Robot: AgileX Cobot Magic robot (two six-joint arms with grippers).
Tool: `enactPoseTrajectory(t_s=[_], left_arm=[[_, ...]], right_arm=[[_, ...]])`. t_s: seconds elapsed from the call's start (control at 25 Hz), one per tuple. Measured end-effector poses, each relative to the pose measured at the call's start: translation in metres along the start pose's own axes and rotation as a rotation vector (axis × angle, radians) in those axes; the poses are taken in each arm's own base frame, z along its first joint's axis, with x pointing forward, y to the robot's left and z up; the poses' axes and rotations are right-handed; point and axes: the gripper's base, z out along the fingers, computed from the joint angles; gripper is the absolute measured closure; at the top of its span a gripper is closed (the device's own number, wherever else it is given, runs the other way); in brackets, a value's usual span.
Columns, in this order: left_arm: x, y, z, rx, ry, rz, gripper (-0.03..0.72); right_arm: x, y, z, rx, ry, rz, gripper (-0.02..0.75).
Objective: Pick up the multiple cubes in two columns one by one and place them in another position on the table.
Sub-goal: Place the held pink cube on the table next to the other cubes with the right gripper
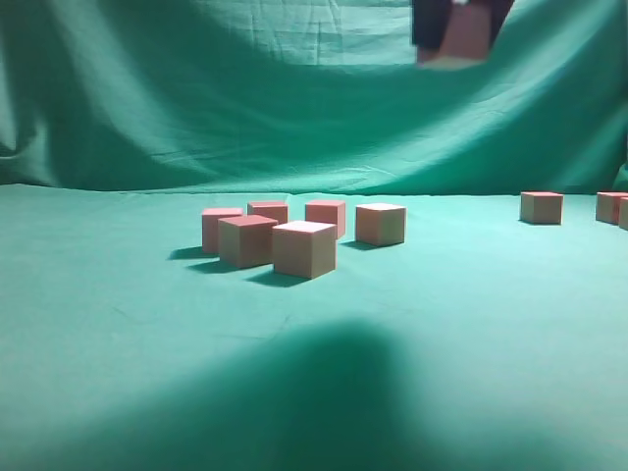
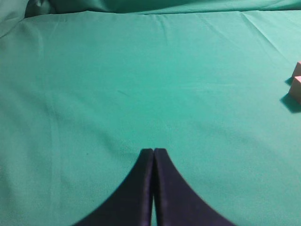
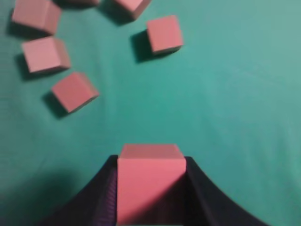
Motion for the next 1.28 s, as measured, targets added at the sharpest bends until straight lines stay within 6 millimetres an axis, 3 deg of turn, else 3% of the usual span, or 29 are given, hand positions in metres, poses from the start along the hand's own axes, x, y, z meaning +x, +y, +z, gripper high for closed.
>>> enactPoseTrajectory(t_s=[0.2,0.52,1.0,1.28], left_arm=[[0.0,0.0,0.0,0.0,0.0,0.0,0.688],[0.0,0.0,0.0,0.0,0.0,0.0,0.688],[0.0,0.0,0.0,0.0,0.0,0.0,0.688],[0.0,0.0,0.0,0.0,0.0,0.0,0.688]], right_arm=[[0.017,0.024,0.021,-0.027,0.0,0.012,0.474],[0.033,0.027,0.054,-0.084,-0.051,0.161,0.474],[0.036,0.047,0.081,-0.074,-0.021,-0.002,0.474],[0.016,0.055,0.094,-0.014,-0.003,-0.023,0.474]])
